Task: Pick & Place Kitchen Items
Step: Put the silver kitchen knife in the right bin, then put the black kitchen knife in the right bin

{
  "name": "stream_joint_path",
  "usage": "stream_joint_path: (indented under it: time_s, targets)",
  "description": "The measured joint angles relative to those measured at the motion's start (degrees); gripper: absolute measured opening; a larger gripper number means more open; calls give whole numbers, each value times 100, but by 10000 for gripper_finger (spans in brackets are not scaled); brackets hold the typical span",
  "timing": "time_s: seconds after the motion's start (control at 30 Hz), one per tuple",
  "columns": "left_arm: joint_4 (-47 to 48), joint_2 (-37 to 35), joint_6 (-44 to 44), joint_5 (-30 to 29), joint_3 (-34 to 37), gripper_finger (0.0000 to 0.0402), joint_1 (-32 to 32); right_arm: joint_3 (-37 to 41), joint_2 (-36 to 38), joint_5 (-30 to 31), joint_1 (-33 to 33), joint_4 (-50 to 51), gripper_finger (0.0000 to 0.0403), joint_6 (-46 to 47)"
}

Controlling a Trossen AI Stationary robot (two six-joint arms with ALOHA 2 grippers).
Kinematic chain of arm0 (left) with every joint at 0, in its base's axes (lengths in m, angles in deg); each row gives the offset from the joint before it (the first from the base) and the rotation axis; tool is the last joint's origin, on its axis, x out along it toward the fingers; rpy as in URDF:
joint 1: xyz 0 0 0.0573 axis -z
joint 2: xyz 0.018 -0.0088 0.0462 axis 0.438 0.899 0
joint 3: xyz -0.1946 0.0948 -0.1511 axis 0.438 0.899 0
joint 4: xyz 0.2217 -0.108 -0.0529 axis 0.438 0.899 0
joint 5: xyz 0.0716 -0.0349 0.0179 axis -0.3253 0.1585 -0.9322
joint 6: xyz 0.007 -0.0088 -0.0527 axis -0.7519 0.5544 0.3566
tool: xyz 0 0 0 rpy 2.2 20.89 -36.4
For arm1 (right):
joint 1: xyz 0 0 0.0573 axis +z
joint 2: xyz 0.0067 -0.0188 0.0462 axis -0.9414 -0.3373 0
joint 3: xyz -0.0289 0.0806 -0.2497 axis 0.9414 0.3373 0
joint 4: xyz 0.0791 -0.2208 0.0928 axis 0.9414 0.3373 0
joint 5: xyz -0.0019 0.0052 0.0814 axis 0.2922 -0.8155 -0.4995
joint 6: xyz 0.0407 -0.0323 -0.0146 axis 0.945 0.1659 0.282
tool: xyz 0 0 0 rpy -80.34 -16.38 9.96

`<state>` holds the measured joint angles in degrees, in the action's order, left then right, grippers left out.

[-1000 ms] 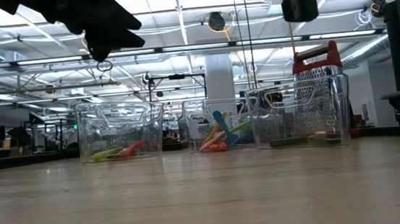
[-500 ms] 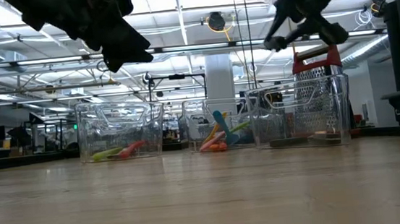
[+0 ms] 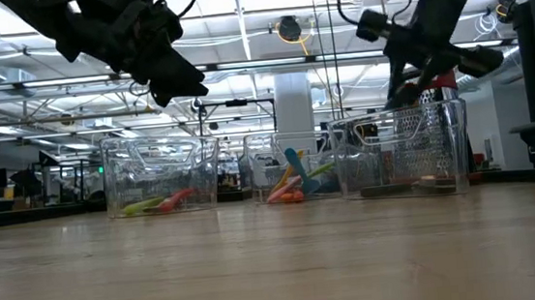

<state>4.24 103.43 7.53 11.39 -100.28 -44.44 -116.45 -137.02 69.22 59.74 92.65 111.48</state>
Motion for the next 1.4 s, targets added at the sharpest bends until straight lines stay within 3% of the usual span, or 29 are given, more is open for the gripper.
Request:
stream_joint_path:
  time_s: [0.17, 0.47, 0.67, 0.83, 1.13, 1.4]
  targets:
    - [96, 2, -250, 450, 0, 173, -290, 0, -253, -151, -337, 48, 89, -113]
    - [465, 2, -296, 502, 60, 173, -565, -2, -915, -875, -748, -77, 89, -415]
    - [-202, 2, -107, 1096, 557, 172, -734, -4, -1249, -899, -905, -210, 113, -523]
    - [-510, 4, 139, 1355, 892, 172, -893, -4, -1339, -901, -1020, -303, 110, -553]
    - [-592, 4, 115, 1870, 968, 173, -921, -4, -1339, -901, -1163, -364, 124, -650]
    - [-575, 4, -159, 2804, 968, 172, -921, -4, -1337, -873, -1163, -690, 141, -530]
